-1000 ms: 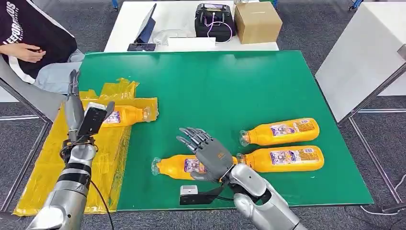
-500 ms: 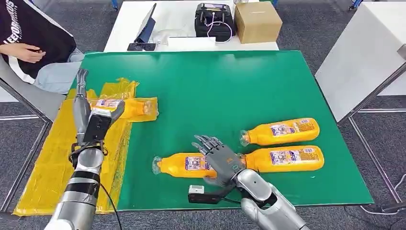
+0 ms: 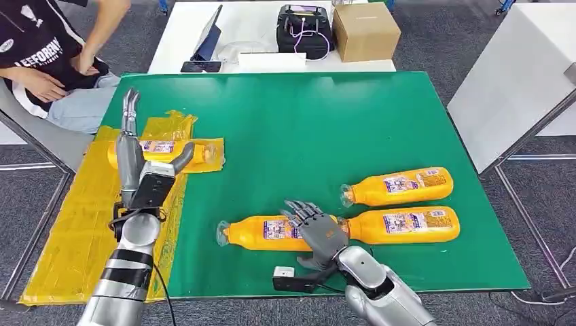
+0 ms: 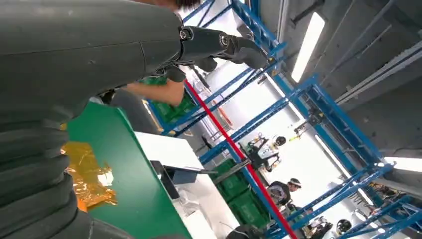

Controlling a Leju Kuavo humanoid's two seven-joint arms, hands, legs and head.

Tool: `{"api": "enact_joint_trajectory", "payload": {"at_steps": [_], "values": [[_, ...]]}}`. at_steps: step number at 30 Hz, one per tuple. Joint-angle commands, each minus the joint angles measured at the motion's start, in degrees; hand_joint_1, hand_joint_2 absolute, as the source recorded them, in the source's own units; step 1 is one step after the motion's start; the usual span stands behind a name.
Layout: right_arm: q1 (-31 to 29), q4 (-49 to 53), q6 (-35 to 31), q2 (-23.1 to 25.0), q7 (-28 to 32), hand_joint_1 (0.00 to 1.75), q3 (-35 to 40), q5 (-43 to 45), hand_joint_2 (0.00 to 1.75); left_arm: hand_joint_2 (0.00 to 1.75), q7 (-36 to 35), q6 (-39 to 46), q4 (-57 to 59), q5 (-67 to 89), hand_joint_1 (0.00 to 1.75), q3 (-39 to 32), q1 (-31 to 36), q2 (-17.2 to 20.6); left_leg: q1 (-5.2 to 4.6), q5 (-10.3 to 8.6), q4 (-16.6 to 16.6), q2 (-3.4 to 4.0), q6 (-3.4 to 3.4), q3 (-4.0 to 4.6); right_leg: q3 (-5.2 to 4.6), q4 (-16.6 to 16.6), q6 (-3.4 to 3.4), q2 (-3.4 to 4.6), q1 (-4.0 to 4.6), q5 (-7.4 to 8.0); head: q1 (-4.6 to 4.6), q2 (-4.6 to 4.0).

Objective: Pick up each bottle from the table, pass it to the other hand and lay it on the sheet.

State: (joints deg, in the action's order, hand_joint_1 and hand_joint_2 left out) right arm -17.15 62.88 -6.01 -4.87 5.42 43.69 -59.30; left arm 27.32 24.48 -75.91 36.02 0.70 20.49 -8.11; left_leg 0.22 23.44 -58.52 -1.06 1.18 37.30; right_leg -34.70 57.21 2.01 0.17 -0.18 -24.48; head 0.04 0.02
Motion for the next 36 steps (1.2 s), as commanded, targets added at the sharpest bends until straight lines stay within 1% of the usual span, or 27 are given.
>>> {"api": "enact_joint_trajectory", "payload": {"at_steps": [1, 2, 3, 4, 5, 6, 7, 8, 9, 10, 11, 12, 13, 16, 18, 19, 23, 25, 26, 27, 28, 29, 31, 32, 33, 34, 36], "values": [[-0.68, -7.39, -0.74, -0.76, -5.51, 0.0, 1.22, -3.54, 1.75, 1.75, -0.86, 0.05, -2.54, 1.06, 0.0, 6.26, -1.0, -0.67, 0.01, 0.0, 0.06, -0.04, -0.02, -0.15, 0.18, -0.09, 0.0, -0.09, 0.02, -0.01, 0.0, 0.0], [-0.7, -8.21, -0.85, -0.36, -6.43, 0.0, 0.73, -4.3, 1.75, 1.75, -1.15, 0.13, -3.04, 1.19, 0.0, 7.01, -1.27, -0.67, 0.03, 0.04, 0.08, -0.06, -0.02, -0.31, 0.39, -0.15, 0.0, -0.14, 0.04, -0.06, 0.0, 0.0], [-0.85, -8.87, -0.74, -0.2, -6.53, 0.14, 0.52, -4.43, 1.75, 1.75, -1.4, 0.12, -3.42, 1.58, 0.0, 7.86, -1.42, -0.96, 0.05, 0.09, 0.11, -0.01, -0.04, -0.5, 0.58, -0.2, -0.01, -0.13, 0.07, -0.09, -0.02, 0.0], [-1.34, -10.57, -0.39, 0.26, -6.97, 0.47, 0.3, -4.83, 1.75, 1.75, -1.84, 0.15, -4.03, 2.06, 0.0, 8.97, -1.59, -0.93, 0.01, 0.0, 0.07, -0.05, -0.01, -0.2, 0.26, -0.1, 0.01, -0.11, 0.01, -0.02, 0.0, 0.0], [-1.56, -11.6, -0.16, 0.47, -7.15, 1.2, 0.2, -5.18, 1.75, 1.75, -2.0, 0.12, -4.12, 2.07, 0.0, 9.57, -1.55, -0.83, 0.02, 0.05, 0.08, -0.05, -0.02, -0.38, 0.46, -0.15, 0.0, -0.14, 0.04, -0.07, -0.02, 0.0], [-2.0, -12.97, 0.18, 0.6, -7.02, 1.4, 0.26, -5.45, 1.75, 1.75, -2.35, 0.15, -4.0, 1.98, 0.0, 10.21, -1.36, -0.81, 0.01, 0.01, 0.07, -0.06, -0.01, -0.29, 0.35, -0.12, 0.01, -0.12, 0.02, -0.03, -0.02, 0.0], [-2.12, -13.24, 0.23, 0.46, -6.96, 1.29, 0.1, -5.36, 1.75, 1.75, -2.35, 0.14, -3.95, 1.99, 0.0, 10.4, -1.28, -0.99, 0.01, -0.01, 0.06, -0.07, -0.01, -0.24, 0.3, -0.1, 0.01, -0.11, 0.01, -0.01, 0.0, 0.0], [-2.48, -14.31, 0.0, 0.77, -6.97, 1.5, 0.17, -5.66, 1.75, 1.75, -2.41, 0.09, -3.59, 1.94, 0.0, 10.62, -1.08, -0.91, 0.04, 0.03, 0.07, -0.06, -0.01, -0.38, 0.47, -0.16, 0.0, -0.14, 0.05, -0.04, 0.0, 0.0], [-2.88, -15.43, -0.72, 1.3, -6.67, 1.75, -0.15, -5.98, 1.75, 1.75, -2.6, 0.09, -3.31, 1.72, 0.0, 10.83, -1.02, -0.77, 0.0, -0.01, 0.06, -0.06, -0.01, -0.27, 0.33, -0.11, 0.01, -0.1, 0.01, -0.01, -0.02, 0.0], [-2.71, -15.28, -2.2, 2.05, -5.98, 1.75, -1.1, -5.45, 1.75, 1.75, -2.67, 0.15, -3.27, 1.65, 0.0, 10.87, -1.19, -0.62, -0.01, -0.02, 0.07, -0.04, -0.01, -0.3, 0.34, -0.11, 0.01, -0.08, 0.0, 0.0, -0.02, 0.0], [-2.8, -15.14, -2.19, 2.27, -5.99, 1.75, -1.13, -5.44, 1.75, 1.75, -2.68, 0.15, -3.25, 1.64, 0.0, 10.84, -1.26, -0.57, 0.03, 0.03, 0.14, 0.0, -0.04, -0.62, 0.72, -0.25, 0.0, -0.13, 0.05, -0.03, 0.0, 0.0], [-2.34, -13.78, -2.82, 2.62, -5.91, 1.75, -1.89, -5.15, 1.75, 1.75, -2.71, 0.22, -3.38, 1.6, 0.0, 10.7, -1.49, -0.52, 0.01, -0.02, 0.09, -0.06, -0.02, -0.4, 0.48, -0.15, 0.0, -0.11, 0.02, 0.0, 0.0, 0.0], [-1.83, -12.22, -2.97, 2.87, -5.92, 1.75, -2.54, -5.0, 1.75, 1.75, -2.72, 0.27, -3.57, 1.59, 0.0, 10.55, -1.71, -0.54, 0.03, 0.0, 0.13, -0.01, -0.04, -0.6, 0.65, -0.22, -0.01, -0.1, 0.04, 0.0, 0.0, 0.0], [-0.74, -9.1, -2.52, 3.04, -6.01, 1.75, -3.8, -4.85, 1.75, 1.75, -2.71, 0.2, -4.09, 1.4, 0.0, 10.5, -2.15, -0.79, 0.0, 0.0, 0.05, -0.04, -0.01, -0.51, 0.55, -0.09, -0.01, -0.07, 0.01, 0.0, -0.02, 0.0], [-0.67, -8.68, -2.28, 3.06, -6.04, 1.75, -4.11, -4.88, 1.75, 1.75, -2.71, 0.05, -4.14, 1.27, 0.0, 10.57, -2.18, -0.89, 0.02, 0.01, 0.11, -0.06, -0.05, -0.68, 0.77, -0.18, -0.03, -0.16, 0.04, -0.03, 0.0, 0.0], [-0.71, -8.65, -2.27, 3.08, -6.04, 1.75, -4.12, -4.88, 1.75, 1.75, -2.71, 0.05, -4.13, 1.27, 0.0, 10.59, -2.18, -0.91, 0.0, 0.0, 0.05, -0.05, -0.01, -0.51, 0.55, -0.09, -0.01, -0.09, 0.0, -0.01, -0.02, 0.0], [-0.75, -8.8, -2.73, 3.42, -5.79, 1.75, -4.74, -4.96, 1.75, 1.75, -2.68, -0.08, -3.87, 1.15, 0.0, 10.66, -2.11, -1.07, 0.01, 0.05, 0.08, -0.04, -0.02, -0.66, 0.72, -0.16, -0.01, -0.11, 0.03, -0.06, 0.0, 0.0], [-0.62, -8.11, -3.69, 4.05, -5.35, 1.75, -5.65, -4.72, 1.75, 1.75, -2.66, -0.04, -4.01, 1.13, 0.0, 10.69, -2.25, -1.18, 0.0, 0.01, 0.05, -0.04, -0.01, -0.53, 0.56, -0.09, 0.0, -0.07, 0.01, -0.02, -0.02, 0.0], [0.03, -6.88, -5.53, 4.78, -4.26, 1.75, -6.99, -3.49, 1.75, 1.75, -2.55, -0.29, -4.28, 0.91, 0.0, 10.74, -2.45, -1.22, 0.04, 0.09, 0.11, 0.01, -0.04, -0.8, 0.88, -0.22, -0.01, -0.1, 0.06, -0.08, 0.0, 0.0], [0.6, -5.27, -5.96, 5.27, -4.05, 1.75, -7.68, -3.08, 1.75, 1.75, -2.51, -0.33, -4.82, 0.87, 0.0, 10.77, -2.8, -1.27, -0.01, 0.02, 0.05, -0.05, -0.02, -0.57, 0.62, -0.1, 0.0, -0.11, 0.01, -0.04, 0.0, 0.0], [2.16, -1.77, -9.39, 6.45, -3.38, 1.75, -9.83, -2.28, 1.75, 1.75, -2.49, -0.68, -5.55, 0.7, 0.0, 10.81, -3.22, -1.4, 0.04, 0.06, 0.05, -0.02, -0.04, -0.67, 0.73, -0.14, -0.02, -0.11, 0.05, -0.07, 0.0, 0.0], [3.06, 0.83, -10.49, 7.36, -2.92, 1.75, -11.03, -1.89, 1.75, 1.75, -2.57, -1.27, -6.25, 0.32, 0.0, 10.83, -3.54, -1.5, 0.01, 0.04, 0.03, -0.01, -0.03, -0.55, 0.59, -0.08, -0.01, -0.06, 0.02, -0.05, -0.02, 0.0], [6.28, 9.02, -14.28, 8.81, -2.07, 1.75, -13.82, -0.96, 1.75, 1.75, -3.0, -2.89, -7.16, -0.44, 0.0, 11.12, -3.8, -1.72, 0.03, 0.11, 0.03, 0.03, -0.07, -0.68, 0.74, -0.11, -0.04, -0.08, 0.06, -0.11, 0.0, 0.0], [7.05, 11.1, -15.33, 9.18, -1.76, 1.75, -14.72, -0.72, 1.75, 1.75, -3.06, -3.09, -7.23, -0.45, 0.0, 11.24, -3.9, -1.82, 0.0, 0.05, -0.01, -0.01, -0.04, -0.41, 0.43, -0.01, -0.02, -0.04, 0.02, -0.05, 0.0, 0.0], [7.35, 11.84, -15.33, 9.16, -1.84, 1.75, -14.93, -0.78, 1.75, 1.75, -3.06, -3.14, -7.26, -0.44, 0.0, 11.31, -3.85, -1.87, 0.01, 0.12, -0.03, 0.03, -0.06, -0.48, 0.52, 0.0, -0.04, -0.03, 0.03, -0.11, -0.02, 0.0], [8.46, 13.95, -16.78, 9.73, -0.74, 1.75, -16.47, 0.53, 1.75, 1.75, -3.51, -4.07, -7.11, -0.59, 0.0, 11.57, -3.85, -1.83, -0.01, 0.06, -0.04, 0.02, -0.04, -0.31, 0.33, 0.02, -0.02, 0.0, 0.01, -0.05, 0.02, 0.0], [9.56, 15.75, -19.86, 10.83, 1.45, 1.75, -19.44, 1.75, 1.75, 1.75, -5.69, -7.86, -5.79, -0.05, 0.0, 12.85, -3.44, -0.96, -0.02, 0.07, 0.0, -0.07, -0.04, -0.34, 0.37, 0.01, -0.03, -0.1, 0.0, -0.1, -0.02, 0.0]]}}
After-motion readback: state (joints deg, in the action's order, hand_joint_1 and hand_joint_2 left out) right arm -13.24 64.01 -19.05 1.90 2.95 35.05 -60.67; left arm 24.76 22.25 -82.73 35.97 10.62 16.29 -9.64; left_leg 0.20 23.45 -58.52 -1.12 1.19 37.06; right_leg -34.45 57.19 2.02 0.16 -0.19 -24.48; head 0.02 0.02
